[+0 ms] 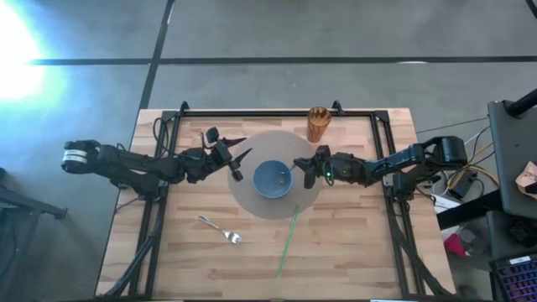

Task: Pick & Place Utensil
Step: Put the spoon into the bowl

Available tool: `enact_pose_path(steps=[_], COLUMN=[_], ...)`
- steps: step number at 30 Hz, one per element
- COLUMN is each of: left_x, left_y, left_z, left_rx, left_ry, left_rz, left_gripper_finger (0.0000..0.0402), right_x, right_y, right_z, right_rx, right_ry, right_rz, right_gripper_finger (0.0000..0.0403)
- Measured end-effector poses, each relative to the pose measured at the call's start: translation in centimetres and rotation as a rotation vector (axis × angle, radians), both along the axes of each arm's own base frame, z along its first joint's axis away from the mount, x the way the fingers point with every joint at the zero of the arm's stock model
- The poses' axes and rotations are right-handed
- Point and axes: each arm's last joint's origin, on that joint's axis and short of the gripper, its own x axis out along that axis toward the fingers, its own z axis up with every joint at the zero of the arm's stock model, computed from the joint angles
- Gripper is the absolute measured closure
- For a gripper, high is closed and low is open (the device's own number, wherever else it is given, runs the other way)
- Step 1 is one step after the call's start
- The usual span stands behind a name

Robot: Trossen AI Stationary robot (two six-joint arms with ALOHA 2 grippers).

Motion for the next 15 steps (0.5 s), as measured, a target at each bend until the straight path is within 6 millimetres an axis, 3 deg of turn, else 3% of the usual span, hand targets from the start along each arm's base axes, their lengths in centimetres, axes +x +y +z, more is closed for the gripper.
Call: enact_pose_path(steps=[15], left_x=[0.0], left_y=[0.0], left_z=[-0.01], left_rx=[-0.001], left_ry=[-0.001], left_rz=[0.0], left_gripper_finger=[0.0227], right_x=[-0.14], right_y=[-0.01], right_z=[-0.39], right_rx=[-0.003], right_ry=[0.051], right_rz=[-0.004], right_gripper_finger=[0.0386])
